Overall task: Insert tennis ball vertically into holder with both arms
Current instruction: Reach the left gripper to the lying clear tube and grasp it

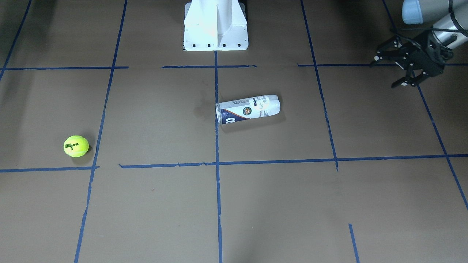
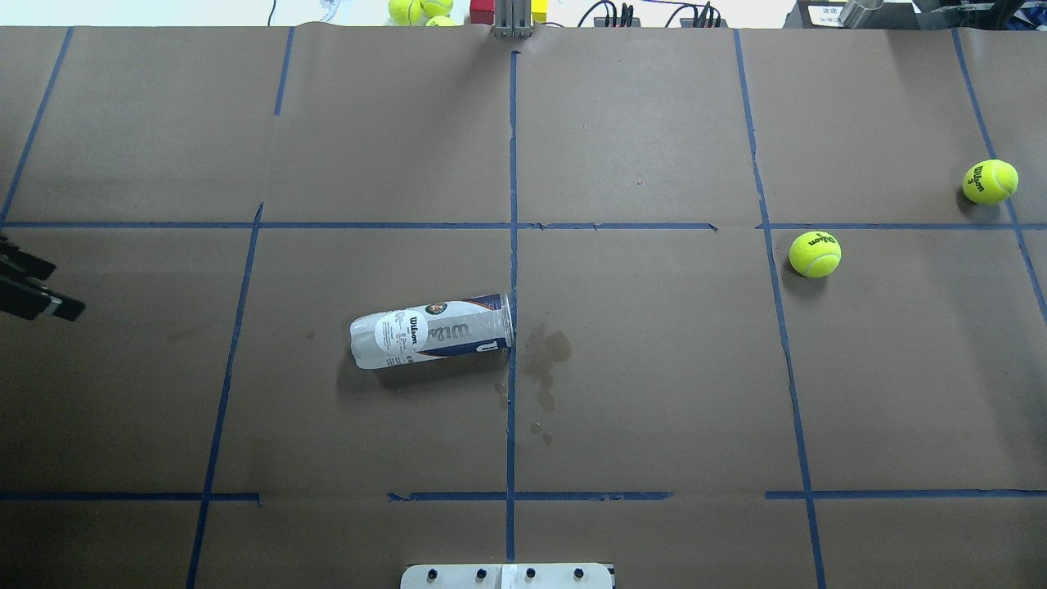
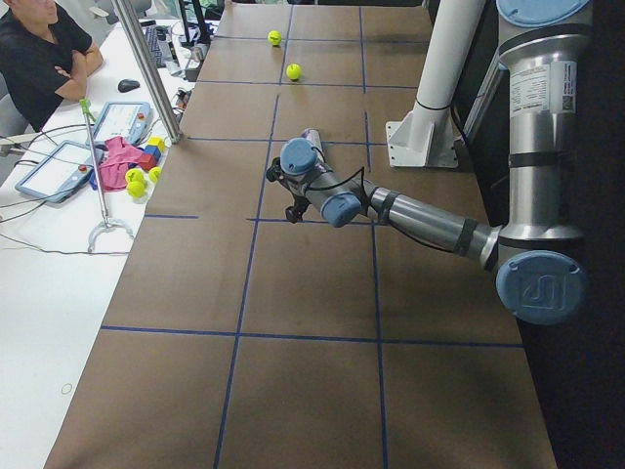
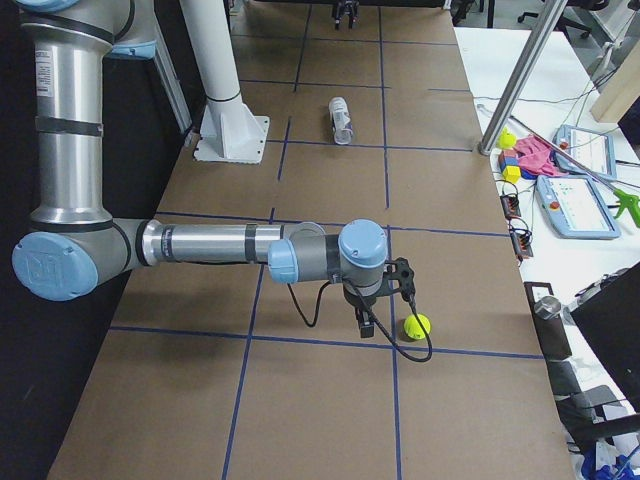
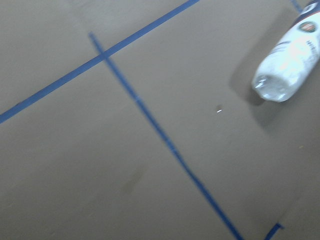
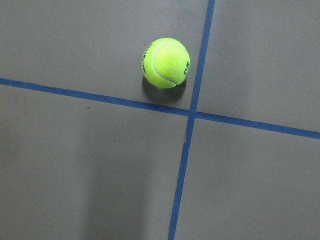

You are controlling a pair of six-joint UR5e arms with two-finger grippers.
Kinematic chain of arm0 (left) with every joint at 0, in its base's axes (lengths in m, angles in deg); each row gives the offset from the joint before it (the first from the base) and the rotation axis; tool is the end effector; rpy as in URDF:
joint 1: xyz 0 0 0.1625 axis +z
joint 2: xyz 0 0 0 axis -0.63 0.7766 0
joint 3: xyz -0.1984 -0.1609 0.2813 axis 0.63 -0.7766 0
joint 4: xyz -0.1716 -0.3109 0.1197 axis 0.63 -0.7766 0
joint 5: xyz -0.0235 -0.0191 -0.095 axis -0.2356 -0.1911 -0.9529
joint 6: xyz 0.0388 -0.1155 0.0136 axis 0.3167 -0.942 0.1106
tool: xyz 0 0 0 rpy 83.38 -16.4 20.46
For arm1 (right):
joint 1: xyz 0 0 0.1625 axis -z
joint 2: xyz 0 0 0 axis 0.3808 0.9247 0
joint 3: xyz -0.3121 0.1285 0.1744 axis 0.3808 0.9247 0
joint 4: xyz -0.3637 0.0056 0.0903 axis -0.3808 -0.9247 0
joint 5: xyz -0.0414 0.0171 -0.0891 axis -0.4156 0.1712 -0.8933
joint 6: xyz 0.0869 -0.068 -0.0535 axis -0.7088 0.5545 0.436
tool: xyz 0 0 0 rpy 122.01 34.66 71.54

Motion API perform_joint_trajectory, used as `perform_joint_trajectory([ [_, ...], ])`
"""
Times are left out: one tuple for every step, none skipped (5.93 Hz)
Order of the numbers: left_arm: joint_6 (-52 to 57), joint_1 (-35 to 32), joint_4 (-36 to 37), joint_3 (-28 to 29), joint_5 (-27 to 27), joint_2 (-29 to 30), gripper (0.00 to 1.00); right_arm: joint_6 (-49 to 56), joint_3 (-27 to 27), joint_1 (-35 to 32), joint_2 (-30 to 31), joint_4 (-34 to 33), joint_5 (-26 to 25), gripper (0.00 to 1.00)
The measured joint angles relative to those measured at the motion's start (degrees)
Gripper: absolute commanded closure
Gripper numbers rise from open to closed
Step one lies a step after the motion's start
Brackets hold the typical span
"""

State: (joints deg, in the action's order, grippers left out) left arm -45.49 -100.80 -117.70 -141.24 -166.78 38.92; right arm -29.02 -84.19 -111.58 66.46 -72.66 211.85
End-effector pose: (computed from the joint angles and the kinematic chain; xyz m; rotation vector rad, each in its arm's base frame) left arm 0.1732 -0.3909 0.3989 0.3712 1.1241 0.6261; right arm 0.0391 -0.4365 0.5944 0.1548 -0.7970 -0.1247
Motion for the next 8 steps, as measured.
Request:
perform_joint_trajectory([
  [-2.69, 3.60, -0.01, -1.08, 1.82, 4.91, 0.00, 0.04, -0.17, 0.04, -0.01, 0.09, -0.02, 0.00],
  [-3.73, 8.44, 0.26, -0.93, 6.47, 10.82, 0.00, 0.06, -0.22, 0.06, 0.10, 0.13, -0.02, 0.00],
  [-4.00, 14.58, 0.60, -0.63, 12.95, 14.63, 0.00, 0.02, -0.31, 0.05, 0.46, 0.08, 0.48, 0.00],
  [-3.87, 19.46, 3.33, -0.34, 17.01, 18.25, 0.01, -0.02, -0.38, 0.08, 1.17, 0.47, 1.78, 0.00],
  [-3.20, 23.39, 10.82, 0.16, 20.05, 25.15, 0.00, 0.02, -0.27, 0.12, 2.25, 2.09, 2.88, 0.00],
  [0.77, 27.34, 19.93, 0.89, 26.68, 32.89, 0.00, -0.08, -0.14, 0.15, 2.97, 4.05, 3.29, 0.00],
  [5.73, 30.99, 25.36, 2.42, 35.30, 38.12, 0.00, -0.23, -0.20, 0.16, 3.15, 5.16, 3.95, 0.00],
  [7.93, 32.95, 27.19, 6.62, 40.86, 42.53, 0.00, -0.40, -0.23, 0.16, 3.99, 7.01, 6.46, 0.00],
])
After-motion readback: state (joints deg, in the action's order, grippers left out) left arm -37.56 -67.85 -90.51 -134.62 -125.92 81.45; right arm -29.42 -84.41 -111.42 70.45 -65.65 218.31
